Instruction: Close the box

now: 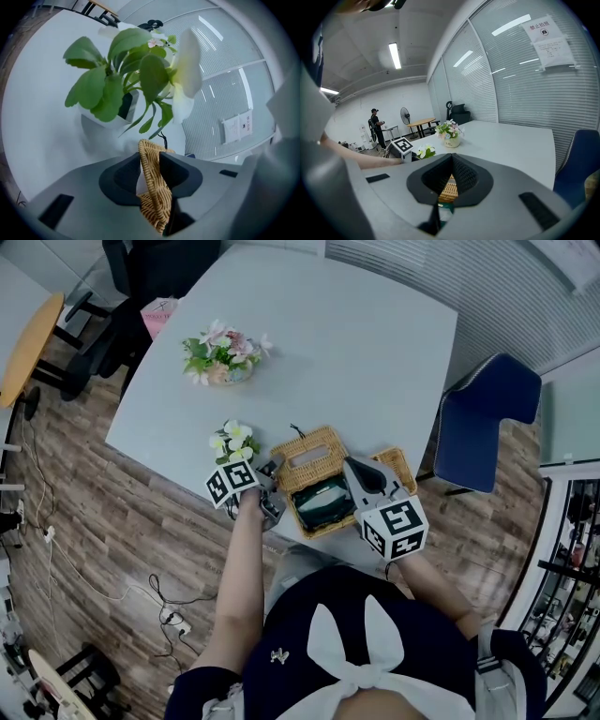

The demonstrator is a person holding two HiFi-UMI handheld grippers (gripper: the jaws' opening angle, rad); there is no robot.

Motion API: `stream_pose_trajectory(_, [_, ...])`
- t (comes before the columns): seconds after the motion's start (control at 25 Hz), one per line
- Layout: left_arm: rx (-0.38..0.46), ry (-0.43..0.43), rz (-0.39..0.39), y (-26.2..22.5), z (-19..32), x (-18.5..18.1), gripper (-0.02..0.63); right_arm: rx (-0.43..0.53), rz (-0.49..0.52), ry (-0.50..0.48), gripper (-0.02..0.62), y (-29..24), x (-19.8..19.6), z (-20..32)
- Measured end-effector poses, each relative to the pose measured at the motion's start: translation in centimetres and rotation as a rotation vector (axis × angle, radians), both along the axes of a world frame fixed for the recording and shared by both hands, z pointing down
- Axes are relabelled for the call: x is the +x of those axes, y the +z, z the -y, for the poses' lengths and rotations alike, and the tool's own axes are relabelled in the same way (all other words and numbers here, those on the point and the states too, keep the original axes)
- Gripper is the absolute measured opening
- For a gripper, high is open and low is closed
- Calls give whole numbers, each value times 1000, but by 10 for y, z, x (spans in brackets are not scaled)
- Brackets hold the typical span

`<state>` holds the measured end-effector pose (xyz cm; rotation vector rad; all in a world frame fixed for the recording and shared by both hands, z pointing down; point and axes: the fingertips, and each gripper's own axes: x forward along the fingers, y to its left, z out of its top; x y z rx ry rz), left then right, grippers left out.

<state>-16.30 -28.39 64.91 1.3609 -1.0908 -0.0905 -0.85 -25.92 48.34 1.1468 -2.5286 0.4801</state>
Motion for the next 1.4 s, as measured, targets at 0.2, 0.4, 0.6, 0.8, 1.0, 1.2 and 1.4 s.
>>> stream_pose_trajectory(0.2, [44, 13, 31, -11, 2, -1, 129, 2, 2, 5, 3, -2, 2, -4])
stream_pose_trajectory(0.4, [71, 26, 63, -19, 4, -2, 123, 5, 2, 11, 3, -2, 6, -6])
stream_pose_trajectory(0.6, [99, 40, 99, -26, 5, -2, 121, 11, 2, 13, 3, -5, 8, -9])
stream_pose_trajectory(0.8, [133, 44, 131, -34, 6, -3, 120, 15, 4, 11, 3, -6, 8, -14])
stream_pose_trajectory(1.0, [162, 56, 168, -43, 4, -3, 114, 18, 6, 13, 3, -7, 11, -20])
stream_pose_trajectory(1.2, [197, 69, 213, -52, 3, -2, 114, 22, 8, 11, 3, -9, 14, -25])
stream_pose_trajectory(1.4, [233, 88, 264, -60, 2, -2, 114, 25, 10, 9, 4, -9, 16, -29])
